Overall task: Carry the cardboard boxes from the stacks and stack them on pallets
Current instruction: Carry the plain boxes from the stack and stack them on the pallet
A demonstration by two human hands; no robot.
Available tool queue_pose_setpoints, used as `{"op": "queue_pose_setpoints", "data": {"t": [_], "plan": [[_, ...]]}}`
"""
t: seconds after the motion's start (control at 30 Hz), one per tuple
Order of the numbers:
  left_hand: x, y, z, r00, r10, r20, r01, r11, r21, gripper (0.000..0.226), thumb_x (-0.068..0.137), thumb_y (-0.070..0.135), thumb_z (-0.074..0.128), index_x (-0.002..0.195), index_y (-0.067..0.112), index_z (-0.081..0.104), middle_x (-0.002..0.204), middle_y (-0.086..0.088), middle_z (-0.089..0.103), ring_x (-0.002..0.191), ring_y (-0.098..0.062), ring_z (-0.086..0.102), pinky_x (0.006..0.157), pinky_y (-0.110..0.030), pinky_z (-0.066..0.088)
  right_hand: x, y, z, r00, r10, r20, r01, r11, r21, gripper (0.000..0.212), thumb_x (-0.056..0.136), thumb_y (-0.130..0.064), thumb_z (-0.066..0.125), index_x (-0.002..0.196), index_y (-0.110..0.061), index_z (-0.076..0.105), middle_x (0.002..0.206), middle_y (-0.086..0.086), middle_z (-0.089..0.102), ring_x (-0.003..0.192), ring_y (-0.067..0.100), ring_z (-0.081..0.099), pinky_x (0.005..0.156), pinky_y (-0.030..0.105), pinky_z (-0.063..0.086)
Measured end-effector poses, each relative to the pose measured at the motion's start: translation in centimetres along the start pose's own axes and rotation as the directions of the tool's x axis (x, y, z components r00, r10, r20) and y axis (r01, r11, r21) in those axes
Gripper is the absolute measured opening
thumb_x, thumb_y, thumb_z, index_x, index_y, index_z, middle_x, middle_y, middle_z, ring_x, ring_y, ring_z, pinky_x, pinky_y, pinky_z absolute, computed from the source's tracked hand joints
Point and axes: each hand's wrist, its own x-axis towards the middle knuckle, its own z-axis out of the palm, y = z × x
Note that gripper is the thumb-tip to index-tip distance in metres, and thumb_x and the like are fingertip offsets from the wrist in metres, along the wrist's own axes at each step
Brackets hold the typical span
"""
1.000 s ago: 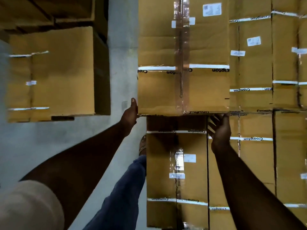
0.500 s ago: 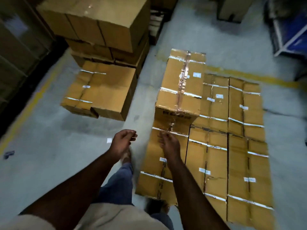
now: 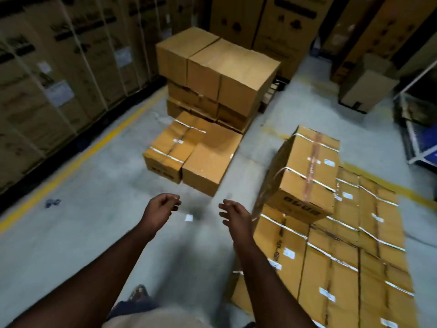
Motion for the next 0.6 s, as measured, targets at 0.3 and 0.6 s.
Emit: {"op": "queue_pose_setpoints", "data": {"t": [0.3,0.6], "plan": [[8.0,3.5,-16.8,0.998,0.049,-0.049,-0.046,0.997,0.064,0.015,0.103,0.016,0.061,0.107,0.009,0.073,0.101,-0.006,0.077,0.085,-0.015,0.071,0.069,-0.015,0.051,4.0,-4.5,20.1,0.992,-0.016,0.126,0.02,0.999,-0.032,0.014,0.106,-0.025,0.059,0.109,-0.023,0.073,0.104,-0.003,0.079,0.101,0.024,0.074,0.092,0.042,0.059],[25.8,4.2,-19.0,0.999,-0.051,0.009,0.049,0.989,0.14,0.016,0.103,0.012,0.06,0.111,0.004,0.072,0.102,-0.011,0.076,0.082,-0.013,0.07,0.067,-0.012,0.05,19.5,-3.6,29.9,0.99,0.12,0.078,-0.121,0.993,0.012,0.014,0.102,-0.025,0.064,0.113,-0.029,0.071,0.107,-0.003,0.075,0.1,0.019,0.07,0.078,0.031,0.057]]}}
